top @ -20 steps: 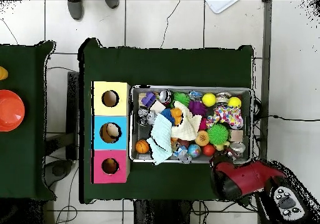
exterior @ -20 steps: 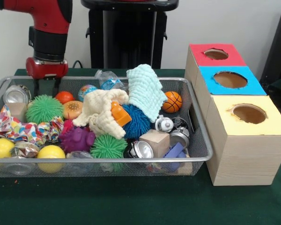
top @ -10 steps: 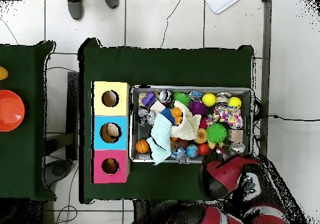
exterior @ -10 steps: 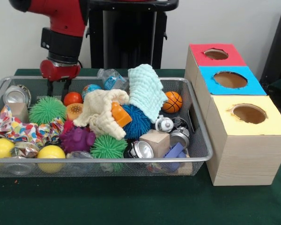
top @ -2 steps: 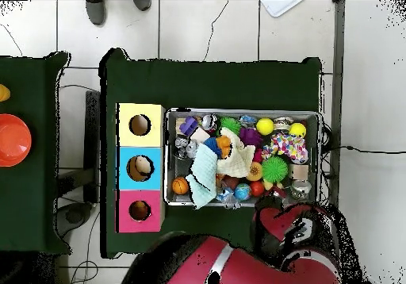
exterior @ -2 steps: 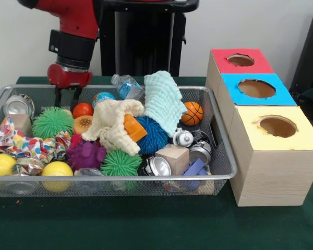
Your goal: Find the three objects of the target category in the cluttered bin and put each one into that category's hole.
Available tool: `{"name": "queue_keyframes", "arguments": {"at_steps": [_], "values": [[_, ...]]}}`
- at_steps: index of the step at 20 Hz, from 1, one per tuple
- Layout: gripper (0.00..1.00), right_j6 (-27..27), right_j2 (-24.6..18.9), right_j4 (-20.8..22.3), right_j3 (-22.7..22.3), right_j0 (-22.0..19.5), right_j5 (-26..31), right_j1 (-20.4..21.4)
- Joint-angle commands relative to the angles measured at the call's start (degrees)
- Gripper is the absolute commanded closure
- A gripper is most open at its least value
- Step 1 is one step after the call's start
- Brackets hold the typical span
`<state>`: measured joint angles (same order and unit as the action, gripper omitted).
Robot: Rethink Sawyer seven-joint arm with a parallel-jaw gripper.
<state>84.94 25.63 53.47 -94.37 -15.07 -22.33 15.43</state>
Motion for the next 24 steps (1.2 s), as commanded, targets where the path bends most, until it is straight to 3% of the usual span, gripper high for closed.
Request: {"name": "queue_keyframes", "arguments": {"at_steps": [1,5,14,18,20,24], "values": [[0.00,-10.5,7.6,-11.1,5.3,2.7,-10.9,-8.3],[0.00,-11.9,10.7,-14.6,7.4,3.1,-14.0,-11.8],[0.00,-6.3,11.7,-12.1,9.2,4.0,-14.6,-13.4],[0.00,-1.7,8.5,-6.2,10.5,3.0,-13.6,-12.8],[0.00,4.3,5.1,0.9,11.5,2.2,-11.2,-11.8],[0.00,11.5,1.9,9.5,12.3,2.5,-7.2,-10.9]]}}
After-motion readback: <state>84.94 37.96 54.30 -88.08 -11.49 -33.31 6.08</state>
